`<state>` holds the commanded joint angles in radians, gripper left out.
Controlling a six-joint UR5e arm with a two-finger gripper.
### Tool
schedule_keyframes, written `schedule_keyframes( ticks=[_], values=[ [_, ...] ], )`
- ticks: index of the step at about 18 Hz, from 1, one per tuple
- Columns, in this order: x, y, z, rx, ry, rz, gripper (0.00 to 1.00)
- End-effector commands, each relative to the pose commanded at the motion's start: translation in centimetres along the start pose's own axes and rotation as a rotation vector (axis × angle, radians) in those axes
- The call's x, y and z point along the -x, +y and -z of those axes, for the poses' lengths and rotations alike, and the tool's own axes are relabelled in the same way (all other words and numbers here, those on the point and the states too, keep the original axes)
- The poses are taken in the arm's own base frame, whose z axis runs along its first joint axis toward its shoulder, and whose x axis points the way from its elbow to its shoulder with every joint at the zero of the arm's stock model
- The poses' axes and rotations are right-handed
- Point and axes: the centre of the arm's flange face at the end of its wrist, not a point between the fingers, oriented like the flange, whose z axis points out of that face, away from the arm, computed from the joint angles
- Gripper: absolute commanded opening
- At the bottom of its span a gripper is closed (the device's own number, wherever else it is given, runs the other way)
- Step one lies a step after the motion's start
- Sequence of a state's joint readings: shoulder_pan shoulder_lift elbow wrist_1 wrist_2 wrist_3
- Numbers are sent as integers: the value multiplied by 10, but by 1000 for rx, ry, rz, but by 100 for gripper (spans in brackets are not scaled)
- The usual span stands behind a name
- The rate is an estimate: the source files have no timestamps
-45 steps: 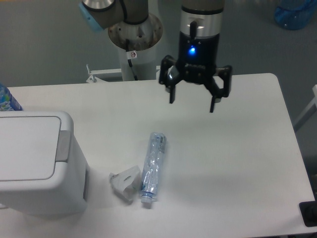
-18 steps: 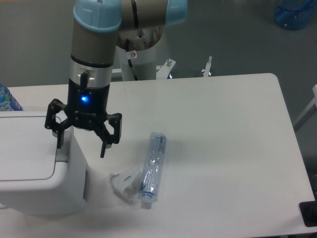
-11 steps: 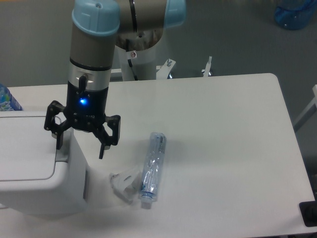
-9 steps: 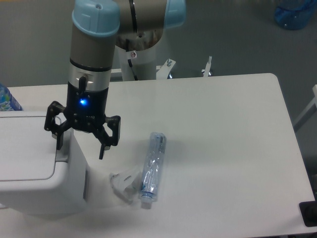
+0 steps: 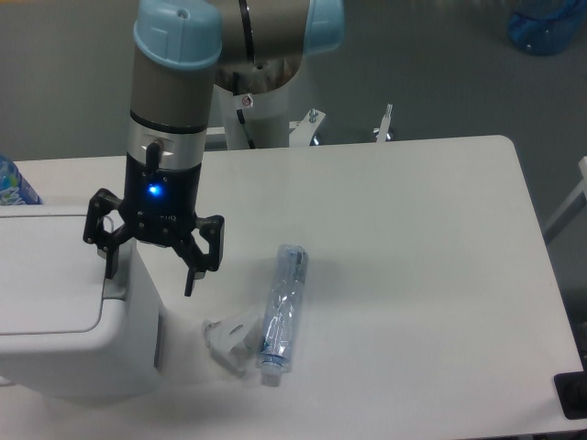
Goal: Open the trash can
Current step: 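Hold the gripper poised over the edge of the trash can lid, then lower the gripper and press down on the trash can lid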
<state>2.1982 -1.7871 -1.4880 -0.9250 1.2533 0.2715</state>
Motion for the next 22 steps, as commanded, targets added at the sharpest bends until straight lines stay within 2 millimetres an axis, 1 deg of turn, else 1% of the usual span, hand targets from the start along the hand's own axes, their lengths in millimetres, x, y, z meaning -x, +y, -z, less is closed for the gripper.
schedule_keyframes(
  ticks=[6, 13, 22],
  values=[
    [0, 1, -1, 2, -1, -1, 100],
    [2, 7, -6, 22, -17, -29, 100],
    [3, 8, -7, 23, -17, -28, 100]
  ],
)
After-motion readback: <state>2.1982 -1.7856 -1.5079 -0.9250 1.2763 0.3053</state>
